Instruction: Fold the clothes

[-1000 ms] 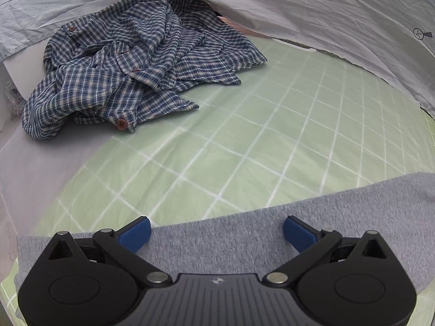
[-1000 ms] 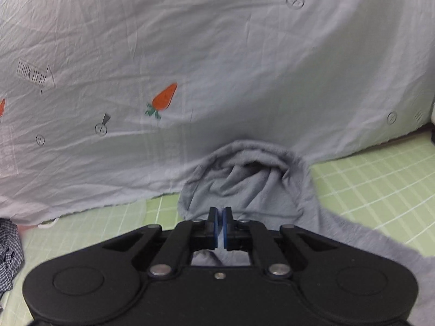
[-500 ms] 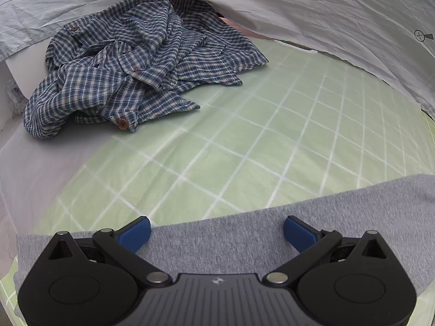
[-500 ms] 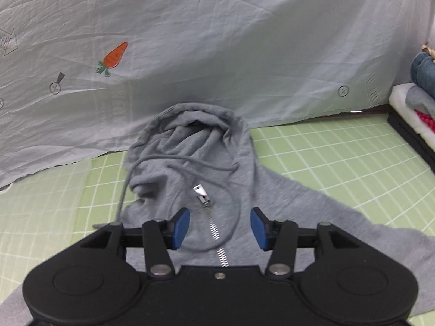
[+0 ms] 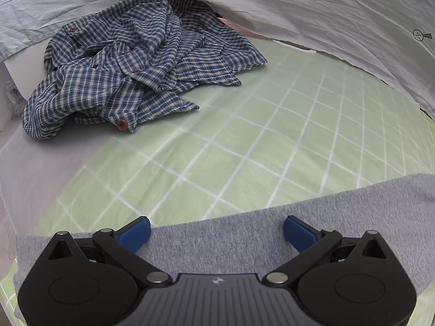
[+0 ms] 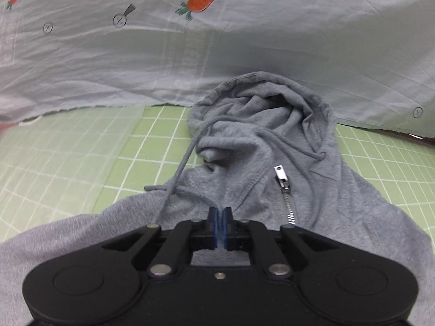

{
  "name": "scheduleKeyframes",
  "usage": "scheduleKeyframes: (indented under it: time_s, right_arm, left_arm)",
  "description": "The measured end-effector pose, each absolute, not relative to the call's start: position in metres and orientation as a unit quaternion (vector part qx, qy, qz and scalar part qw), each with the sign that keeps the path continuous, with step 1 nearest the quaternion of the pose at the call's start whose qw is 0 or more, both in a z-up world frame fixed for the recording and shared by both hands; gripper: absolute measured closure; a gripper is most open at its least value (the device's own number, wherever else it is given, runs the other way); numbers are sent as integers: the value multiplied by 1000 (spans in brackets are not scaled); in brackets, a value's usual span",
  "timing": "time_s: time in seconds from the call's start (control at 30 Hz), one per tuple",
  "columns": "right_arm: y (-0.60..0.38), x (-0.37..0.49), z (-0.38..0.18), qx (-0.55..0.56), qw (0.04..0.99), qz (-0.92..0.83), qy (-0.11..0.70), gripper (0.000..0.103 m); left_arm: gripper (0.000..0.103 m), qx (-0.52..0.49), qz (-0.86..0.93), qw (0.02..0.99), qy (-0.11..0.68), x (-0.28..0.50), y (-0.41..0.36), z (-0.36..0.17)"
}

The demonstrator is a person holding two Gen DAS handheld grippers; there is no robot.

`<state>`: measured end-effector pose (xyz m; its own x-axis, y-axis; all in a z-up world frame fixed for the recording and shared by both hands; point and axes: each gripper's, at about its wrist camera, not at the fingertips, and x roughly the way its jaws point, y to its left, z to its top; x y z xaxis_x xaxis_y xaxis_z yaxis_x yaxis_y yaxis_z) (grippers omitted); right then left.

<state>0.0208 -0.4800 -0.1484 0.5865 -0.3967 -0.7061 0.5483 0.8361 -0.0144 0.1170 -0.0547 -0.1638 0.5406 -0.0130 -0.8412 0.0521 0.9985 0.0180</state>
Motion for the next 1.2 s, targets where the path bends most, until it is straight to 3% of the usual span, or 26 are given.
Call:
scheduleKeyframes:
  time_s: [0.17,0.37,0.4,0.5,0.57,0.7,1.03,1.2]
  right_arm:
    - [-489,-37,-121,109,874,-342,328,99]
    - [-503,-96,-138,137,826,-406,367,98]
    - [-502,-105,-140,144,820,-412,372,93]
    - [-488,-128,-141,163,821,-406,367,53]
    - [-475,-140,-144,183,826,-385,369,53]
    - [-453,-165,-151,217,829,-351,376,29]
    - [-396,-220,-167,148,834,-326,419,4]
    - [-387,-236,-169,161,837,-333,404,0]
  left_arm:
    - [0,20,-18,880,473,115,-55,-164]
    - [0,21,-21,878,478,117,-55,-164]
    - [0,22,-23,876,481,118,-54,-163]
    - [0,26,-24,871,490,117,-50,-161]
    - [0,24,-12,870,492,112,-43,-160]
    - [0,1,6,872,490,99,-19,-155]
    - [0,-8,38,876,481,49,36,-147]
    - [0,-18,48,873,485,27,58,-146]
